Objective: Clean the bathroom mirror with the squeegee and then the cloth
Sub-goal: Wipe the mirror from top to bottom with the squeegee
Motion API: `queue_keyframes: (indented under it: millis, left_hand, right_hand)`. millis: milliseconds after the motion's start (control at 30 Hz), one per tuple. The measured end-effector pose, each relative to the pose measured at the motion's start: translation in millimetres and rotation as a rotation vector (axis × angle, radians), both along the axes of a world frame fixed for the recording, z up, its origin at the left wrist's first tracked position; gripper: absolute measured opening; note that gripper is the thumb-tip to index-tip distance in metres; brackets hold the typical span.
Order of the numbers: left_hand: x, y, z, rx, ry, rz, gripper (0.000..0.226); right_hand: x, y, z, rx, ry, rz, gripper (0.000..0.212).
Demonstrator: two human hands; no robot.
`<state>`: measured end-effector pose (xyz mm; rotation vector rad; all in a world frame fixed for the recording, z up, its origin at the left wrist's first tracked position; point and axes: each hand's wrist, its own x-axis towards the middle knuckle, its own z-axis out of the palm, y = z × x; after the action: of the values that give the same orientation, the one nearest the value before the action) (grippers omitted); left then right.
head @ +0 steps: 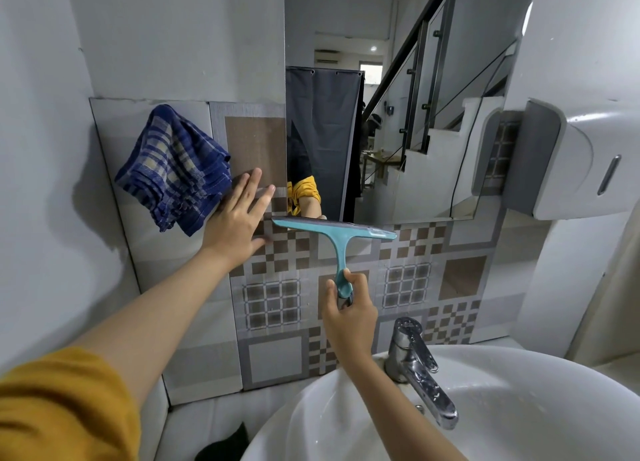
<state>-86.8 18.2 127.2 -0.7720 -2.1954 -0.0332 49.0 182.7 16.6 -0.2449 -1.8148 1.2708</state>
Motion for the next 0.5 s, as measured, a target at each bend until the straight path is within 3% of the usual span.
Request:
queue_keyframes:
  millis: [300, 500]
  left_hand:
    - [5.2, 3.2, 2.0, 0.041, -0.058, -0.014, 0.106]
    - [20.6, 8.8, 11.8, 0.017, -0.238, 0.008, 0.11]
  right_hand:
    - [11.4, 9.1, 2.5, 0.087, -0.046, 0.007, 0.014]
    - [24.0, 18.0, 5.7, 0.125, -0.148, 0.033, 0.016]
